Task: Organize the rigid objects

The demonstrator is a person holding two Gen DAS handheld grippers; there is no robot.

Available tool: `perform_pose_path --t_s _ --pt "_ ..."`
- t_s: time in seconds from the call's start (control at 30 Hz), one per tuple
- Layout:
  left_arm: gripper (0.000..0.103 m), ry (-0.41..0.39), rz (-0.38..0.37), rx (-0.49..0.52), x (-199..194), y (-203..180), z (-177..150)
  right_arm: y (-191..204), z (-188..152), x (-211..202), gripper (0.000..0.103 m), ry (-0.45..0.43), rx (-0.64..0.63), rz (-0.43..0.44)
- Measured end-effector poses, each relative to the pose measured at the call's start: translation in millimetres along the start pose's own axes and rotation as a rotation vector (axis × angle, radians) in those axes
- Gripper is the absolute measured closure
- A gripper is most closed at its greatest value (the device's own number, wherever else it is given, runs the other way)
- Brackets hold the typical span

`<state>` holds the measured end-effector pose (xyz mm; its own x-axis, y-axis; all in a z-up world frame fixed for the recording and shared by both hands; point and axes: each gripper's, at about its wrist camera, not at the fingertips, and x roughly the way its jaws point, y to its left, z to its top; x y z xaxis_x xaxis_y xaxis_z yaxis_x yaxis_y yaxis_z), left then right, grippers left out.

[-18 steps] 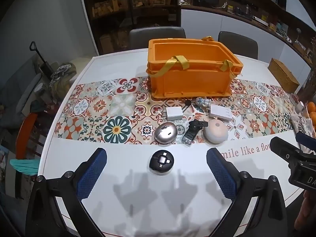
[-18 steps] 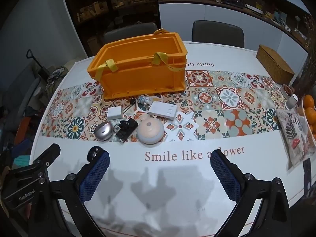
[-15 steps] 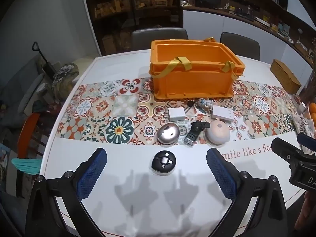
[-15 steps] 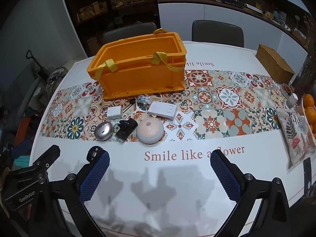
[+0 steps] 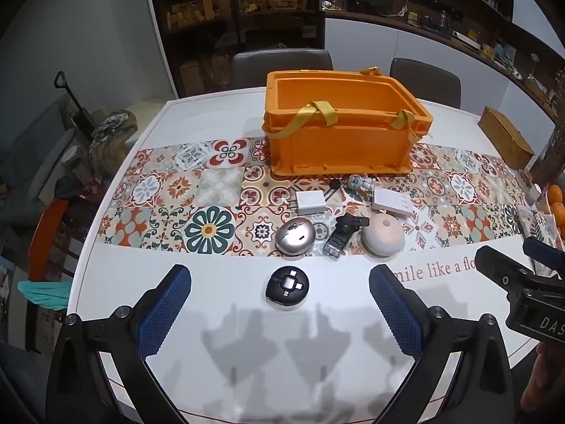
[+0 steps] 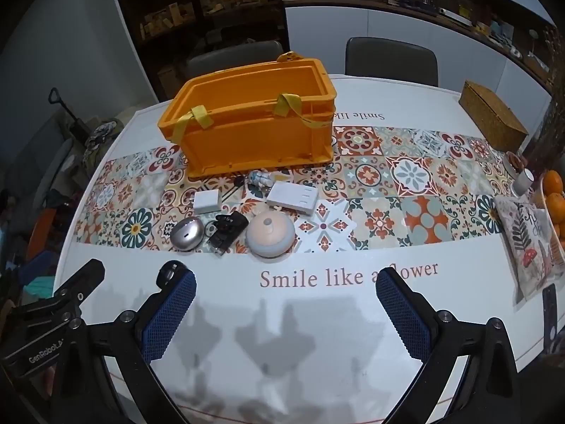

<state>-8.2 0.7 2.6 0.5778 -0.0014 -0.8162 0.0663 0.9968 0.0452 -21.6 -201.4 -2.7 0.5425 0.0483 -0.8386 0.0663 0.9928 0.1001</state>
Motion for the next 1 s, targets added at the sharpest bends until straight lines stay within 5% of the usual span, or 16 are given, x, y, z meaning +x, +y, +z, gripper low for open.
perform_pose_path --t_s 1.0 --pt "0.0 0.004 -0.001 0.0 -0.9 -1.6 -2.8 -0.8 -0.9 0.2 0.0 0.004 0.001 0.001"
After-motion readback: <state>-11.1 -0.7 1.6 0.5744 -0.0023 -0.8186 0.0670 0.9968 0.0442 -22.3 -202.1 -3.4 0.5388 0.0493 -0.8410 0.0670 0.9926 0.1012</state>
